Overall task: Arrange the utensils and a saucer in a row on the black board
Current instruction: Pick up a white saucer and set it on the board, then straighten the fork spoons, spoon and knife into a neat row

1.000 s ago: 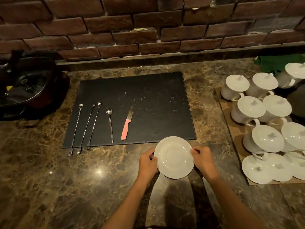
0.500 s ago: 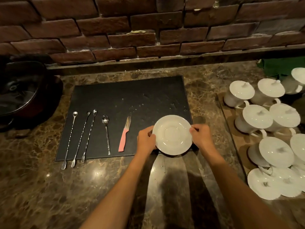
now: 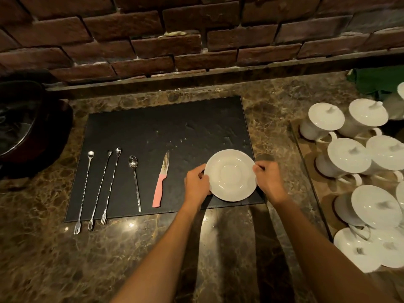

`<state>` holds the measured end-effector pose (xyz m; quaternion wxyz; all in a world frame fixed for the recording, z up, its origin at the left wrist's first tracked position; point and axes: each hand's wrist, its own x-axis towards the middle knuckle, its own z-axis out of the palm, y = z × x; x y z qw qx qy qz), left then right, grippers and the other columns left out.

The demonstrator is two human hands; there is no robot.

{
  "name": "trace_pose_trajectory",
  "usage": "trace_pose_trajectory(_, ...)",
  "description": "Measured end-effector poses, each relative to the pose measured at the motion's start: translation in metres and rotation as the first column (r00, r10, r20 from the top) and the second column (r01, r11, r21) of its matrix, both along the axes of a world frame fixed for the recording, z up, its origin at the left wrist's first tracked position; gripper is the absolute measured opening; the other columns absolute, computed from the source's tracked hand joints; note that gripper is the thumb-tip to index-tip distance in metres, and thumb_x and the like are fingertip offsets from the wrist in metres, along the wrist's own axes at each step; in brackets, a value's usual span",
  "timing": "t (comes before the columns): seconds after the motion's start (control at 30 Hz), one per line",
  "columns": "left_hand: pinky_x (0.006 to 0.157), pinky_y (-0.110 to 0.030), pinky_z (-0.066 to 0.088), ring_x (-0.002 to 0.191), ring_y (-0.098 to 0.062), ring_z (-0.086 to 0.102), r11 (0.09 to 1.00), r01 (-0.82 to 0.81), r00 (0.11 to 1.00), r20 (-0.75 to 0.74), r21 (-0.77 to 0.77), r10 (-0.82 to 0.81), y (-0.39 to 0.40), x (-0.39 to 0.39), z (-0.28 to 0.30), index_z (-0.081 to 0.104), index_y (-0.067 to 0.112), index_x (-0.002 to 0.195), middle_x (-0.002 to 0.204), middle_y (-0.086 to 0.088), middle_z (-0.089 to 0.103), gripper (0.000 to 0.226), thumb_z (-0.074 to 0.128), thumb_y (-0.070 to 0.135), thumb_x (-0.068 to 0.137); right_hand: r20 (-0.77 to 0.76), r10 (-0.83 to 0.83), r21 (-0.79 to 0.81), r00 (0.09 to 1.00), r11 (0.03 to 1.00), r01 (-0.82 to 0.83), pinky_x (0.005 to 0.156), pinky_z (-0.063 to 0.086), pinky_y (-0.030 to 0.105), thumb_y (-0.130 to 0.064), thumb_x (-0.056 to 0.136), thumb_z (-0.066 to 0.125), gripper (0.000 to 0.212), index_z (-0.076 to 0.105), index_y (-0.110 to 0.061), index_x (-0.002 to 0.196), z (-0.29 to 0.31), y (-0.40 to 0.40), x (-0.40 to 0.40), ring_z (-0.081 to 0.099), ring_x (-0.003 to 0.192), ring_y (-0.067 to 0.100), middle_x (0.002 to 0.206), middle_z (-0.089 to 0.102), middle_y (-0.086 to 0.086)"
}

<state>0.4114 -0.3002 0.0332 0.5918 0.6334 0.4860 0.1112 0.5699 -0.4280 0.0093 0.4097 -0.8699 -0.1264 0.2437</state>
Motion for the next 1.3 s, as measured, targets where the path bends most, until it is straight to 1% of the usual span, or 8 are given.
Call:
trace_pose_trajectory(0.13,0.088,-0.046,0.061,0.093,-0.011,0.065,1.0,-0.015,1.0,-0.006,-0.024,0.015,0.001,-0.001,0.004,0.071,0.032,0.109,0.096,0.016,0.067,0.031,0.056,0.006,0.102,-0.007,-0.014,-0.021,1.0,1.0,0.014,0.06,0.043,0.029,-0.009,0.092,0.054,0.024,0.07,-0.005,0.075,0.003,0.002,-0.003,0.054,0.062,0.019,0.067,0.063,0.007)
trace_pose_trajectory(0.27,0.094,-0.048,0.059,0.116,-0.026,0.061,1.0,0.009,0.999,-0.04,-0.021,-0.009,0.003,-0.018,0.009,0.061,0.015,0.138,0.126,-0.007,0.064,0.037,0.053,0.006,0.104,-0.034,-0.087,0.002,0.996,0.996,0.087,0.054,0.033,0.03,-0.008,0.089,0.051,0.026,0.062,-0.002,0.066,0.012,0.001,-0.009,0.044,0.061,0.02,0.062,0.054,0.01)
trace_pose_trajectory(0.37,0.105,-0.047,0.052,0.122,-0.026,0.058,0.997,0.012,0.997,-0.071,0.07,-0.007,0.009,-0.051,0.011,0.056,0.015,0.143,0.136,-0.01,0.055,0.039,0.053,0.009,0.104,-0.024,-0.17,-0.003,0.985,0.985,0.17,0.064,0.041,0.033,-0.008,0.091,0.05,0.02,0.067,-0.006,0.083,0.025,-0.003,-0.021,0.055,0.072,0.023,0.082,0.067,0.015)
trace_pose_trajectory(0.57,0.102,-0.034,0.047,0.111,-0.023,0.061,0.942,-0.106,0.992,-0.033,0.319,0.123,0.034,-0.158,0.017,0.063,0.011,0.134,0.117,0.0,0.055,0.033,0.059,0.01,0.101,0.154,-0.198,0.049,0.968,0.98,0.193,0.088,0.041,0.032,-0.006,0.094,0.048,0.027,0.065,-0.001,0.113,0.069,0.005,-0.085,0.058,0.104,0.032,0.116,0.065,0.018)
trace_pose_trajectory(0.7,0.11,-0.033,0.038,0.122,-0.025,0.055,0.876,-0.09,0.981,-0.111,0.475,0.161,0.077,-0.239,0.009,0.06,0.007,0.137,0.126,-0.003,0.055,0.039,0.061,0.005,0.098,0.155,-0.152,0.093,0.976,0.986,0.139,0.099,0.046,0.04,-0.007,0.093,0.048,0.028,0.066,-0.006,0.114,0.082,0.034,-0.151,0.058,0.108,0.031,0.12,0.064,0.014)
trace_pose_trajectory(0.8,0.115,-0.028,0.024,0.14,-0.028,0.042,0.841,-0.034,0.966,-0.197,0.539,0.165,0.122,-0.294,0.004,0.055,0.009,0.143,0.148,-0.012,0.049,0.046,0.062,0.011,0.098,0.128,-0.099,0.096,0.987,0.992,0.087,0.098,0.047,0.044,-0.007,0.093,0.05,0.025,0.068,-0.007,0.111,0.083,0.068,-0.203,0.059,0.103,0.026,0.114,0.066,0.012)
trace_pose_trajectory(0.9,0.121,-0.043,0.023,0.151,-0.029,0.028,0.794,0.101,0.937,-0.327,0.599,0.127,0.17,-0.336,0.0,0.047,0.017,0.152,0.163,-0.012,0.035,0.054,0.062,0.024,0.1,0.105,-0.042,0.092,0.994,0.995,0.032,0.092,0.044,0.033,-0.005,0.092,0.053,0.022,0.069,-0.008,0.106,0.081,0.1,-0.253,0.058,0.097,0.018,0.109,0.068,0.01)
trace_pose_trajectory(1.3,0.124,-0.051,0.016,0.156,-0.032,0.016,0.6,0.471,0.822,-0.569,0.647,-0.032,0.316,-0.368,-0.042,0.025,0.027,0.161,0.169,-0.009,0.021,0.07,0.023,0.058,0.099,-0.013,0.095,0.009,0.995,0.995,-0.095,0.089,0.048,0.038,-0.005,0.092,0.056,0.015,0.069,-0.011,0.097,0.055,0.225,-0.387,0.063,0.094,0.025,0.095,0.07,0.008)
